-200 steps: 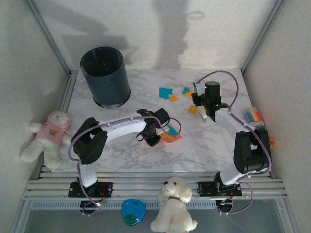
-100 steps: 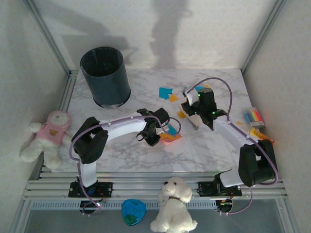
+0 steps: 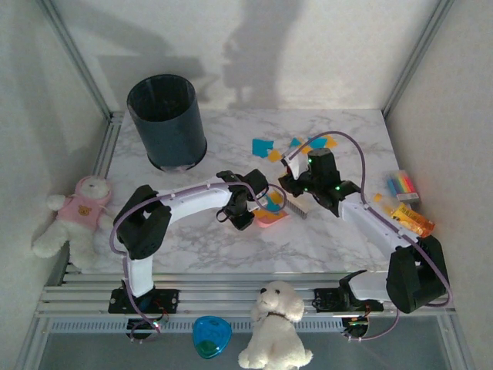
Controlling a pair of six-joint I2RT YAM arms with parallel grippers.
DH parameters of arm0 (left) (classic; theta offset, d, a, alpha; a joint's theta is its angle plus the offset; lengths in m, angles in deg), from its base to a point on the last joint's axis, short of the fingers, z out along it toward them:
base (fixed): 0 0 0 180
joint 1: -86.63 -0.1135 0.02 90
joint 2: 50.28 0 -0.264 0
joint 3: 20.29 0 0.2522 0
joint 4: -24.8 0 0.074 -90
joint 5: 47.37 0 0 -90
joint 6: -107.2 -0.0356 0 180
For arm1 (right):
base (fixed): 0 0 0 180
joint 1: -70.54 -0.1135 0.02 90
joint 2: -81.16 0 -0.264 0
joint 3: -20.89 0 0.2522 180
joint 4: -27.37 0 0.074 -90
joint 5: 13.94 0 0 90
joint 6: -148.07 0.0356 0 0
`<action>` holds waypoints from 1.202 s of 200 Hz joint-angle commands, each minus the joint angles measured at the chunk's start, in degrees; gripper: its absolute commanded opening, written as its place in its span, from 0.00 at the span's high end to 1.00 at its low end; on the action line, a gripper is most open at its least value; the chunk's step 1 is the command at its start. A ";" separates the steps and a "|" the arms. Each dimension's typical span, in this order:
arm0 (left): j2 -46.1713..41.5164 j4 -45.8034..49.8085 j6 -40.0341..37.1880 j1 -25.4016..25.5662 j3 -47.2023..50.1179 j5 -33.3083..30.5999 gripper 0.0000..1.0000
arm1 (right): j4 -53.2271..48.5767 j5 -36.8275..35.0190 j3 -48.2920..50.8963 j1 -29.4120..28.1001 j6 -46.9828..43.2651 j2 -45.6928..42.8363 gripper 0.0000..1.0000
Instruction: Sweep away the paper scraps from the table
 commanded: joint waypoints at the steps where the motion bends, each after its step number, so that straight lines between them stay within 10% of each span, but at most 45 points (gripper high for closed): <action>1: 1.33 2.31 -0.43 -0.47 -1.83 -1.19 1.00 | 0.01 3.11 0.64 -1.17 2.53 -2.70 1.00; 240: -5.46 -11.10 3.48 -1.28 3.55 -1.73 1.00 | 2.42 -34.90 9.17 -1.66 21.97 -20.19 1.00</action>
